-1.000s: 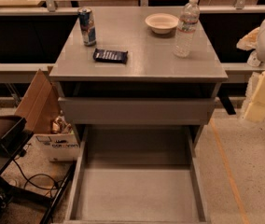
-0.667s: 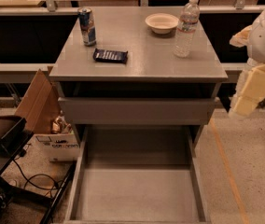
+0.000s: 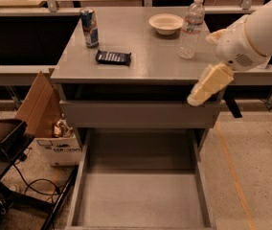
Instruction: Place redbull can into middle drawer
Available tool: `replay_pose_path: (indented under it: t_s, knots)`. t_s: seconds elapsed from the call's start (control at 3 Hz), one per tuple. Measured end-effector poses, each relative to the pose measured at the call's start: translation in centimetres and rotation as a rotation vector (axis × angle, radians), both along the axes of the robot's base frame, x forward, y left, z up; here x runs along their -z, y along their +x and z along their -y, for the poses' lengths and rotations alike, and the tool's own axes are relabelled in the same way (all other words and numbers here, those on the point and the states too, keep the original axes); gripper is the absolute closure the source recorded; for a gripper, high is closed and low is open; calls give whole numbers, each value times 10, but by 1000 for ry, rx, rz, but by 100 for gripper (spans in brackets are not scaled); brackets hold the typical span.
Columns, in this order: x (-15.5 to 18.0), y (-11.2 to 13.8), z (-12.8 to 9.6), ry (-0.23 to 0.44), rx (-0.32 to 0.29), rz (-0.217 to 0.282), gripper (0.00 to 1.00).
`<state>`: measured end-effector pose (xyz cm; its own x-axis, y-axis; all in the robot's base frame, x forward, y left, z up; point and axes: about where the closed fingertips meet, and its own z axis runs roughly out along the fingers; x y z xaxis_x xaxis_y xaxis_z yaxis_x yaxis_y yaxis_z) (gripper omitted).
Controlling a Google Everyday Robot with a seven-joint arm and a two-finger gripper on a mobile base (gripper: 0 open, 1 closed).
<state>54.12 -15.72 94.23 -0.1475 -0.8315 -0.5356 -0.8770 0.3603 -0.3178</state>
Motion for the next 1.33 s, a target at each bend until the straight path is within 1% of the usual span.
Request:
replay_pose_path:
  t_s: [0.33,0.67,1.0,1.33]
  knots:
    - [1,26,-26,92,23,62,0]
    - [2,45,-54,127,57,84,0]
    - [1,47,-57,141,75,83,0]
    - [1,52,-60,154,73,90,0]
